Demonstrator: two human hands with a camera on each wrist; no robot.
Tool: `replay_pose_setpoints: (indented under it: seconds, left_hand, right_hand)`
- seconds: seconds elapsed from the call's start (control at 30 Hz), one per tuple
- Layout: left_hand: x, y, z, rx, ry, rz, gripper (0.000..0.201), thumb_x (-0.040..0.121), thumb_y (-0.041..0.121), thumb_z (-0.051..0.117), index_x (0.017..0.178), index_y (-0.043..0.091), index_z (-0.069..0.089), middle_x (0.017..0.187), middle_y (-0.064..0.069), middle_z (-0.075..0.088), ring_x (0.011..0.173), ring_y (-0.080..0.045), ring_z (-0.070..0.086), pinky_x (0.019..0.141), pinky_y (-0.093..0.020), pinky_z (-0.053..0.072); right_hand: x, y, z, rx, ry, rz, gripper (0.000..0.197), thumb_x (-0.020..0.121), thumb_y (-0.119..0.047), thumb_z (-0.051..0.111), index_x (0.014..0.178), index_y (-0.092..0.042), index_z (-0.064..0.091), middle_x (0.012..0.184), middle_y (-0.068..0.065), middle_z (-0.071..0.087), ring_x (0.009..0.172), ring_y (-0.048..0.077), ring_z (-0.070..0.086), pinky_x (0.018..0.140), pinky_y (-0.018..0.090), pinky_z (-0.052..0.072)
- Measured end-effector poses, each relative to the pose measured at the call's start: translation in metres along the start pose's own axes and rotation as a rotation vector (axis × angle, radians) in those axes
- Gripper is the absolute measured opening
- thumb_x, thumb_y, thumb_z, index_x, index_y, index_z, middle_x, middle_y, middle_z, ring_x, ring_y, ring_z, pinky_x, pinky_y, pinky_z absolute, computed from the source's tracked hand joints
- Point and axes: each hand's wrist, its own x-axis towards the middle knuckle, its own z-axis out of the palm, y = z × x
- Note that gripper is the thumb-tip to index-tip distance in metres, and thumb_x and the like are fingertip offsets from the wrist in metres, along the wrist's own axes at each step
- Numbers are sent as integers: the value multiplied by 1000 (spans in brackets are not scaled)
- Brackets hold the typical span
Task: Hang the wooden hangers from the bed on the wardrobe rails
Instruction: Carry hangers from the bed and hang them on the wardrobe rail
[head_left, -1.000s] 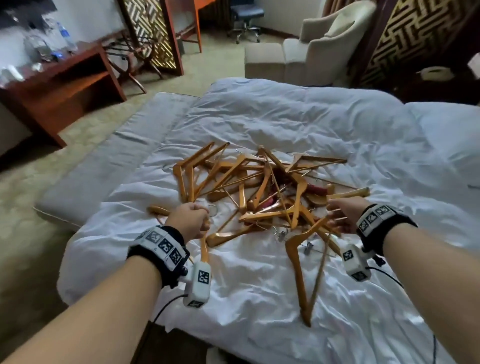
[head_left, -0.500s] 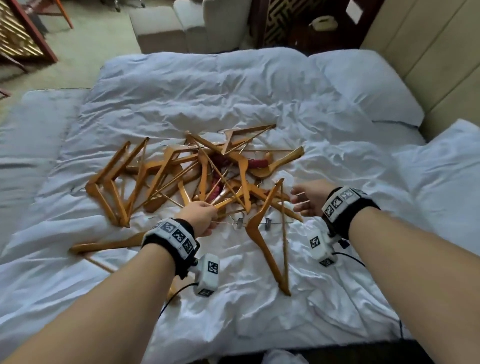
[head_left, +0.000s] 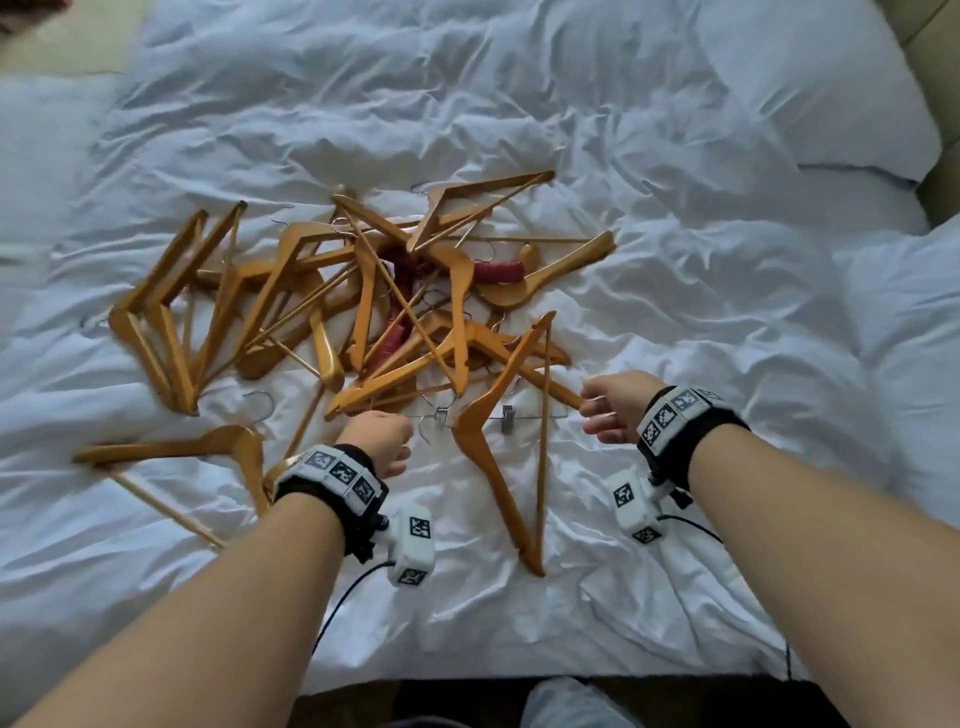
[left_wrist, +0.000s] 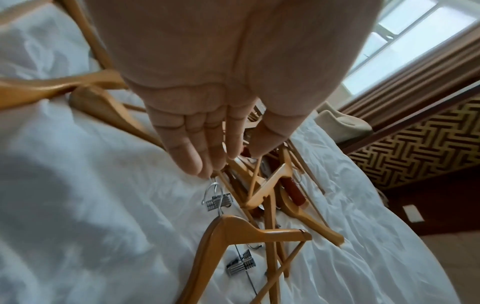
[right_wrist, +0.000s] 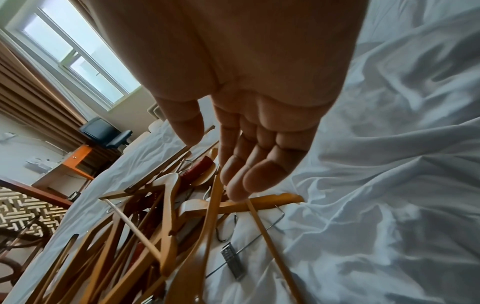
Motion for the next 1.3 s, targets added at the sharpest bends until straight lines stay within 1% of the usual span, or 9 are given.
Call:
replay_pose_setpoints:
  seconds: [0.23, 0.37, 0.5, 0.6, 0.83, 0.93, 1.07, 1.2, 1.3]
  left_hand:
    - [44, -14, 31, -138, 81, -112, 16, 88, 6, 62, 83, 20, 55, 94, -7, 55, 77, -23, 55, 88, -46, 51]
    - [57, -14, 44, -270, 99, -128, 32, 94, 1, 56, 125, 10, 58, 94, -6, 57, 73, -16, 53, 88, -44, 48]
    - [67, -14, 45, -393, 116, -143, 36, 100, -4, 48, 134, 8, 52, 88, -11, 58, 73, -22, 58, 69, -35, 54]
    - [66, -16, 45, -394, 113, -131, 31, 98, -5, 50, 126, 6, 55, 89, -13, 61, 74, -24, 61, 63, -31, 54]
    - [48, -29, 49, -284, 29, -33, 7, 99, 13, 59, 94, 11, 63, 74, -9, 62, 73, -25, 64, 66, -34, 52]
    - [36, -40, 43, -252, 21, 0, 12, 100, 17, 59, 91, 11, 65, 67, -5, 62, 69, -22, 64, 67, -34, 53]
    - [8, -54, 30, -286, 47, 34, 13, 102, 18, 57, 93, 10, 64, 65, -4, 60, 64, -20, 62, 68, -34, 53]
    - [-29, -67, 9, -316, 148, 93, 16, 102, 18, 55, 92, 12, 65, 63, -3, 58, 64, -20, 61, 74, -38, 55]
    - [-66, -82, -12, -330, 217, 167, 20, 103, 15, 53, 87, 14, 64, 59, -1, 54, 56, -16, 57, 74, -38, 54]
  right_hand:
    - [69, -23, -9, -46, 6, 12, 21, 95, -28, 55, 106, -10, 58, 89, 10, 61, 57, 21, 61, 50, 29, 49]
    - [103, -36, 3, -60, -37, 43, 33, 94, -38, 57, 111, -10, 60, 100, 8, 63, 76, 20, 63, 73, 35, 56]
    - [123, -55, 19, -88, -34, -7, 33, 89, -47, 60, 109, -21, 58, 108, 3, 60, 102, 24, 58, 91, 41, 54]
    - [138, -66, 29, -115, 33, -53, 32, 87, -53, 52, 85, -24, 65, 101, 2, 62, 104, 26, 57, 100, 48, 48]
    - [165, -61, 47, -66, 102, -14, 40, 65, -62, 55, 53, -24, 51, 83, -5, 72, 96, 21, 67, 89, 43, 46]
    - [144, -66, 56, -94, 131, -46, 36, 75, -53, 53, 56, -22, 53, 78, 2, 70, 85, 22, 69, 88, 42, 51]
    - [109, -72, 70, -93, 161, -147, 28, 89, -36, 49, 72, -16, 57, 72, 2, 65, 62, 18, 63, 59, 31, 52]
    - [75, -72, 82, -156, 95, -224, 37, 84, -47, 49, 78, -13, 64, 85, 10, 74, 77, 28, 71, 82, 47, 59]
    - [59, -70, 90, -264, 53, -313, 56, 72, -65, 44, 84, -16, 68, 85, 8, 74, 79, 31, 72, 84, 51, 57]
